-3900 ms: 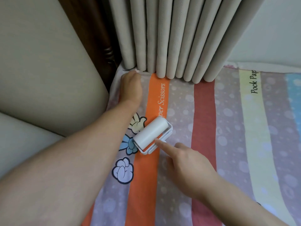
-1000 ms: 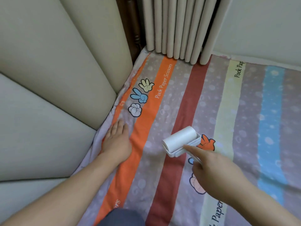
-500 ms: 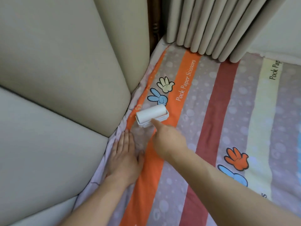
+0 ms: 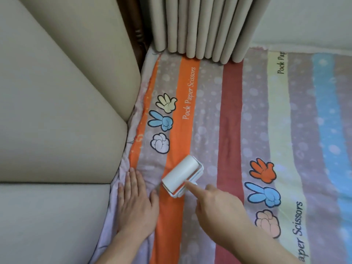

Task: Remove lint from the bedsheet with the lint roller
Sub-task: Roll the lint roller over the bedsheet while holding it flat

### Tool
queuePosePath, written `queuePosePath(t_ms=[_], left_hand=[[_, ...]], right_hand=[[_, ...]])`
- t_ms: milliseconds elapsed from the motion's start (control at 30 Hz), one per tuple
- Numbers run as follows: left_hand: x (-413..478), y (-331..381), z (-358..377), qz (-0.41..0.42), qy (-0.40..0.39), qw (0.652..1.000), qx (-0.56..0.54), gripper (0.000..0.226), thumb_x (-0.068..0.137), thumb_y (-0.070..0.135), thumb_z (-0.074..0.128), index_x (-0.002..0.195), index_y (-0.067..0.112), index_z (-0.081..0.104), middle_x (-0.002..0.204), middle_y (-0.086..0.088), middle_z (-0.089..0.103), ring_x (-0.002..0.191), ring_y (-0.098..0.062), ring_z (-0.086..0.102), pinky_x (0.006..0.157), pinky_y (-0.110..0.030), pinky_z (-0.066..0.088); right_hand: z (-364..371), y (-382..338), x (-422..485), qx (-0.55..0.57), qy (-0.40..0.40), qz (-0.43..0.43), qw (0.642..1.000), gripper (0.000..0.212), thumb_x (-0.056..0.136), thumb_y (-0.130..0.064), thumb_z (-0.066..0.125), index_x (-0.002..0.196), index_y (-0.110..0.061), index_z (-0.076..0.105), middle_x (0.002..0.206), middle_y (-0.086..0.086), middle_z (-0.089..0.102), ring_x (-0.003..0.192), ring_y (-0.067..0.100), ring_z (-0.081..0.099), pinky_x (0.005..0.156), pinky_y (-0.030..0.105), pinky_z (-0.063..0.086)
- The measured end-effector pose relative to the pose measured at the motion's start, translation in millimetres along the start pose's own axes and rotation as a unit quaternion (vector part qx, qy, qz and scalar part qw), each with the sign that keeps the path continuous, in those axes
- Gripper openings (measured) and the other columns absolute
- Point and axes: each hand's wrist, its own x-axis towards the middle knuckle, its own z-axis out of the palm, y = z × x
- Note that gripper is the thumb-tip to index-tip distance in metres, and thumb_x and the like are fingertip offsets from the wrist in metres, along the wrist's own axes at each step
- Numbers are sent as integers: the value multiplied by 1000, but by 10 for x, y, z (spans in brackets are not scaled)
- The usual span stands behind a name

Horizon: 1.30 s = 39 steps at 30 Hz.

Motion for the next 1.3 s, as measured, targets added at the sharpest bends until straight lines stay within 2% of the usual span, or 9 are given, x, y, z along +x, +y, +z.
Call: queuePosePath(t_ms=[133,233,400,600,800,933,1000,1133,1300], left_hand=[[-3,-15,45,6,17,1000,-8,92,88,57,10,156,-4,21,166,-18,12,155,-27,14,122,-34,-14],[12,6,76,1,45,999,-11,94,90,61,8,156,-5,21,166,-19,14,156,-28,13,124,-38,-8],[-39,95,65,-25,34,999,21,102,84,69,-8,160,2,4,169,-12,-2,157,-21,-4,122,-35,-16],[-51,108,-52,-26,-22,999,31,83,102,61,15,160,4,-3,169,-11,-10,156,-21,-10,124,-40,-13],[-97,263,-439,4,-49,988,143,74,105,49,24,161,7,2,168,-19,-2,156,-31,-2,126,-47,-2],[-156,587,-542,88,-34,989,113,68,106,37,31,162,12,0,169,-12,-9,156,-28,-12,125,-45,-4],[-148,639,-436,102,-62,991,54,69,107,47,25,162,16,-1,169,-8,-13,156,-24,-15,125,-47,-4],[-14,482,-130,86,-67,994,33,78,100,65,12,159,22,-17,161,5,-34,149,-16,-32,122,-52,-16],[69,394,74,89,-45,995,17,84,90,73,-1,158,27,-20,153,12,-41,145,-12,-39,118,-48,-24]], right_hand=[[70,193,-249,13,-12,2,1000,58,93,-24,38,141,-47,16,101,-2,51,86,26,60,58,34,35],[114,397,-475,16,-5,3,1000,58,93,-25,37,141,-48,14,97,-1,49,88,26,60,60,35,35],[189,716,-959,1,-4,-10,1000,52,95,-30,34,141,-49,17,100,-6,51,90,22,60,68,36,45],[311,951,-1289,2,11,0,1000,51,97,-34,32,144,-51,21,102,-8,53,95,18,58,66,32,39],[-88,1113,-1660,15,-67,5,998,57,88,-28,39,137,-57,32,125,-14,57,102,11,56,78,29,47],[-565,1089,-1695,47,-70,2,996,54,88,-27,46,132,-59,42,77,-31,47,64,-16,48,62,11,39],[-607,992,-1463,53,-8,4,999,54,89,-25,46,133,-56,42,76,-24,50,63,-8,50,56,13,38],[-380,775,-722,73,72,-6,995,53,90,-21,44,137,-46,43,114,-5,63,91,19,56,77,36,52],[-195,494,75,58,93,-1,994,55,90,-20,43,141,-38,38,117,4,61,100,27,57,68,34,47]])
